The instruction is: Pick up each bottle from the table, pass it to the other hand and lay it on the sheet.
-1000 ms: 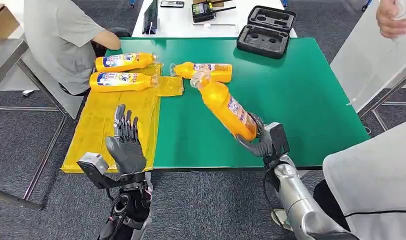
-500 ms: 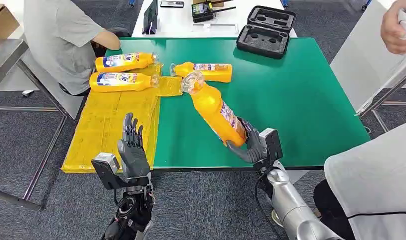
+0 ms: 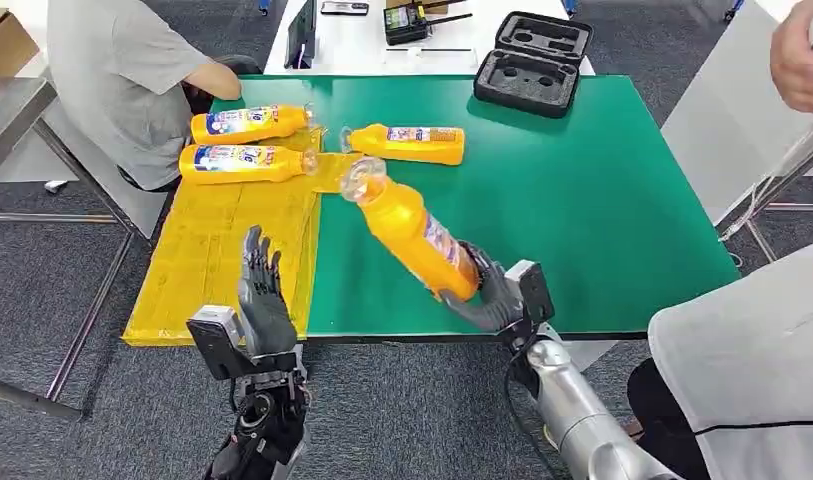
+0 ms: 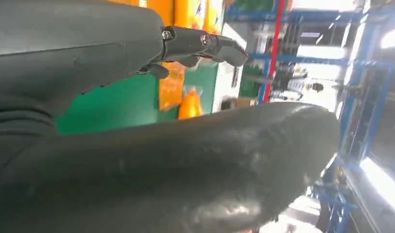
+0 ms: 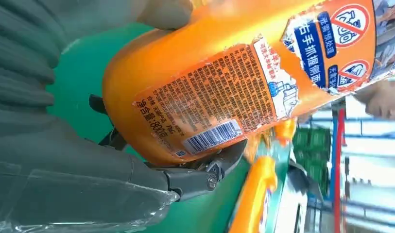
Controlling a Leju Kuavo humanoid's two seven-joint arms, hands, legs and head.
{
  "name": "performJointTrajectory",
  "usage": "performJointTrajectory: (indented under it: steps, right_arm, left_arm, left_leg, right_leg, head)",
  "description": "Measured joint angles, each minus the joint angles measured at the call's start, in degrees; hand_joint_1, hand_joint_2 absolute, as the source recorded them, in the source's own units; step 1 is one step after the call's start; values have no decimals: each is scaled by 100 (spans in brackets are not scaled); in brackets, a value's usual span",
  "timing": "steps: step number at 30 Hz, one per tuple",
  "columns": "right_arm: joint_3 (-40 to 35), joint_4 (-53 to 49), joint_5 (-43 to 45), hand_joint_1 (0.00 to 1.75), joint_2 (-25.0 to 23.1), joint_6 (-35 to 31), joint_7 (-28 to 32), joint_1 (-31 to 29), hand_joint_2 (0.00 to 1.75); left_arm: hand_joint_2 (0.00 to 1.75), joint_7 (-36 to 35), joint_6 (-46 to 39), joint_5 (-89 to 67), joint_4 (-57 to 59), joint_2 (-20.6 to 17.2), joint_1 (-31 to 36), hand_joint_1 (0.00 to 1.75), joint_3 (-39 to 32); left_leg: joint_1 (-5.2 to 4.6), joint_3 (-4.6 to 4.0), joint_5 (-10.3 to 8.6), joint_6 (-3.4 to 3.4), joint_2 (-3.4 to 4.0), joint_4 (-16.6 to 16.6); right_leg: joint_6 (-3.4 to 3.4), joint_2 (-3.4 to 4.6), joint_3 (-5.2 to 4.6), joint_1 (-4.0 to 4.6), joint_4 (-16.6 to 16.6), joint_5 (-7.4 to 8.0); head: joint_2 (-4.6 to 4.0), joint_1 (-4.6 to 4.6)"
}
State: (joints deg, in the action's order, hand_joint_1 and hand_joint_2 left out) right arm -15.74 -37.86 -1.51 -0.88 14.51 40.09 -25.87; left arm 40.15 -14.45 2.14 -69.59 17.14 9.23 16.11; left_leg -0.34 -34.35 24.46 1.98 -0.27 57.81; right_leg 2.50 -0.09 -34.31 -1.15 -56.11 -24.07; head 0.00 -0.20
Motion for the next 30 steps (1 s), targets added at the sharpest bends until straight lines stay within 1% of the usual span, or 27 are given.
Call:
performJointTrajectory:
  steps: [5,6,8,12,14,16,24,30]
  right_arm:
    - [-96,90,0,175,-131,88,0,2,175]
    - [-118,107,7,175,-155,138,2,8,175]
    - [-142,135,9,175,-220,177,2,14,175]
    - [-177,201,-4,175,-339,184,0,-7,175]
    - [-177,240,-4,175,-380,199,2,-28,175]
    - [-179,275,-2,175,-417,201,2,-51,175]
    - [-181,321,44,175,-481,203,2,-77,175]
    - [-240,323,-168,175,-507,89,0,-159,175]
  left_arm:
    - [0,2,-608,-203,-140,-37,43,0,374]
    - [0,2,-853,-295,-144,-61,71,0,503]
    - [0,2,-1432,-411,-124,-114,137,0,879]
    - [0,2,-2223,-516,16,-206,260,0,1611]
    - [0,2,-2299,-647,105,-262,320,0,1878]
    - [0,2,-2314,-884,173,-286,345,0,1982]
    - [0,2,-2329,-1534,479,-315,415,0,1987]
    - [0,9,-2329,-1335,877,-315,565,0,1973]
  left_leg:
    - [0,-1,0,0,0,0]
    - [0,-1,0,0,0,0]
    - [-1,-2,0,0,0,0]
    - [-2,-3,0,0,-1,0]
    - [-1,-4,0,0,-2,0]
    - [-1,-3,0,0,1,0]
    - [0,-3,0,0,-1,0]
    - [0,-3,0,0,-3,0]
  right_leg:
    - [0,0,0,0,0,0]
    - [0,0,0,-1,0,0]
    - [0,0,0,-1,0,0]
    - [0,-1,0,-2,1,0]
    - [0,-1,0,-2,0,0]
    - [0,0,0,-1,0,0]
    - [0,0,0,-1,0,0]
    - [0,-2,1,-1,0,0]
  head:
    - [0,0]
    - [0,0]
    - [0,0]
    - [0,0]
    - [0,2]
    - [0,0]
    - [0,2]
    - [0,2]
